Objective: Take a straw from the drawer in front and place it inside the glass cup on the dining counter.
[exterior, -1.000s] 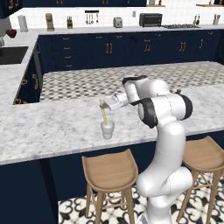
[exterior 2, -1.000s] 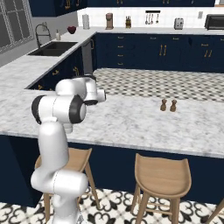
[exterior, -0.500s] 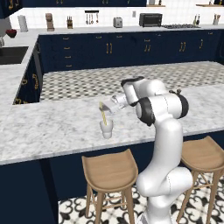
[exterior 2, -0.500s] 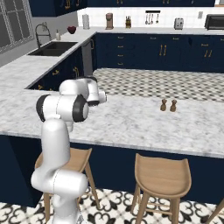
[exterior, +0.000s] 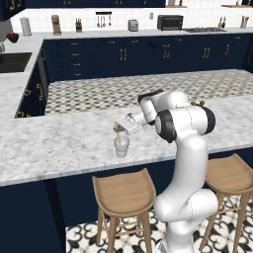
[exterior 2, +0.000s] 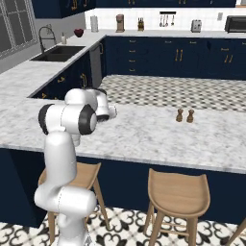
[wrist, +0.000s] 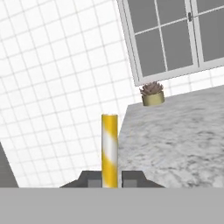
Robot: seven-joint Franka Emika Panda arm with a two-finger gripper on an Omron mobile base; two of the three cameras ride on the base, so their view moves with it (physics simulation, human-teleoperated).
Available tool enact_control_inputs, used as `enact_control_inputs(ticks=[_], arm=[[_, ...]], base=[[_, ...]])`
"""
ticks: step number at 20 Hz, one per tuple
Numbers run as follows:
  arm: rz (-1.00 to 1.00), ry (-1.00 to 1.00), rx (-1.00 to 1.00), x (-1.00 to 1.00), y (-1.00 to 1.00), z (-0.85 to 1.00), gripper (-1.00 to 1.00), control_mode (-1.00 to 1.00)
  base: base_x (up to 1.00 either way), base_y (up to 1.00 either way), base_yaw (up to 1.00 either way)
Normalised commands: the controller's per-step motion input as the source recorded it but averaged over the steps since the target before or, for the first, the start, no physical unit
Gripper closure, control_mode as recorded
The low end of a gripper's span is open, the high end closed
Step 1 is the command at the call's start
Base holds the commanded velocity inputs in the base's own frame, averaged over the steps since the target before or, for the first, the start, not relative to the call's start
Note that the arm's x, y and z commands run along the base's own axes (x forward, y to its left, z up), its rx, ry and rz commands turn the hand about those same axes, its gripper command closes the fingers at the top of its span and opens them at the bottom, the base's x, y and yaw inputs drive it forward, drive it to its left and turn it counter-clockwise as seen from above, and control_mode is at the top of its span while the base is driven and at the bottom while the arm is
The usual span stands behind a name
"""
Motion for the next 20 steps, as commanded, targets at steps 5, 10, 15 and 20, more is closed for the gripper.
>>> enact_control_inputs(ticks=[5, 10, 15, 20], arm=[[0.05, -0.07, 0.02, 0.0, 0.0, -0.17, -1.0, -1.0], [0.04, -0.11, 0.0, -0.02, -0.11, -0.01, -1.0, -1.0], [0.0, -0.17, 0.0, -0.32, -0.29, 0.32, -1.0, -1.0], [0.0, -0.3, -0.05, -0.58, -0.2, 0.97, -1.0, -1.0]], base=[[0.0, 0.0, 0.0], [0.0, 0.0, 0.0], [0.0, 0.0, 0.0], [0.0, 0.0, 0.0]])
